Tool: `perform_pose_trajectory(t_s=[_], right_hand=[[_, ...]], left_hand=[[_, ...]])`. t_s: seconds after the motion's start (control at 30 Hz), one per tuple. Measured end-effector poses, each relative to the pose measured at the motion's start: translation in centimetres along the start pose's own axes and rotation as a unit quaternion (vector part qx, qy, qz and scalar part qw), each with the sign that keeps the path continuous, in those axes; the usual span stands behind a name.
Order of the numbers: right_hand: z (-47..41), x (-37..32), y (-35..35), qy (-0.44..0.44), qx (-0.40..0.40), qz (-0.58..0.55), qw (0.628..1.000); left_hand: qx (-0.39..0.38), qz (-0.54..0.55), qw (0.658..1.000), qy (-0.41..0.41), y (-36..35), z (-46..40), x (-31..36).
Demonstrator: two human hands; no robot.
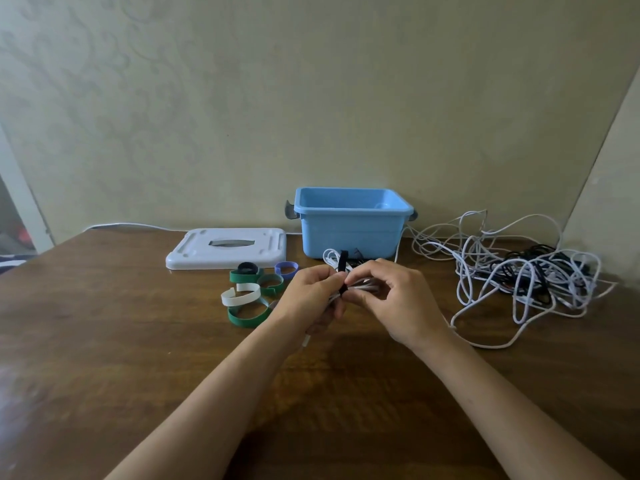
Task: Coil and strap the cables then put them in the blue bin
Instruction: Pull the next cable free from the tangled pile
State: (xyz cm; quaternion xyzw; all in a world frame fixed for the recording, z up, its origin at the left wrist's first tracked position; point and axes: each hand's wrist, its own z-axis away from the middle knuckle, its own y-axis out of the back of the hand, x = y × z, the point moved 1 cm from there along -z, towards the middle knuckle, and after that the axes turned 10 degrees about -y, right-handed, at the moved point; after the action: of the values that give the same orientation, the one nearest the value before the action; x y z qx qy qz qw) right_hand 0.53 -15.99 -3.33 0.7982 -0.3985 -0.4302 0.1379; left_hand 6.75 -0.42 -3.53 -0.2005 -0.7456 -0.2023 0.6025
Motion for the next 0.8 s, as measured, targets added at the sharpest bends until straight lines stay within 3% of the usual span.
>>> perform_pose_trajectory(t_s=[0.3,0.53,0.7,0.8], right_hand=[[-0.2,0.7,0.0,-0.002,-0.012,0.028,1.0],[-0.4,1.6,-0.2,-0.132,-0.032,-0.067,0.988],[-0.5,1.9,-0.1,-0.18,-0.048,-0.096,0.978],[-0.6,1.5,0.0,-0.225,-0.078,-0.146,0.96]], left_hand=[[0.046,-0.016,0.998,-0.029,-0.6,0.0,-0.2],[0.084,-0.034,0.995,-0.043,-0.9,0.0,-0.1],[0.054,-0.104,0.99,-0.084,-0.5,0.1,0.1],[0.033,-0.231,0.961,-0.148,0.1,0.0,0.1]])
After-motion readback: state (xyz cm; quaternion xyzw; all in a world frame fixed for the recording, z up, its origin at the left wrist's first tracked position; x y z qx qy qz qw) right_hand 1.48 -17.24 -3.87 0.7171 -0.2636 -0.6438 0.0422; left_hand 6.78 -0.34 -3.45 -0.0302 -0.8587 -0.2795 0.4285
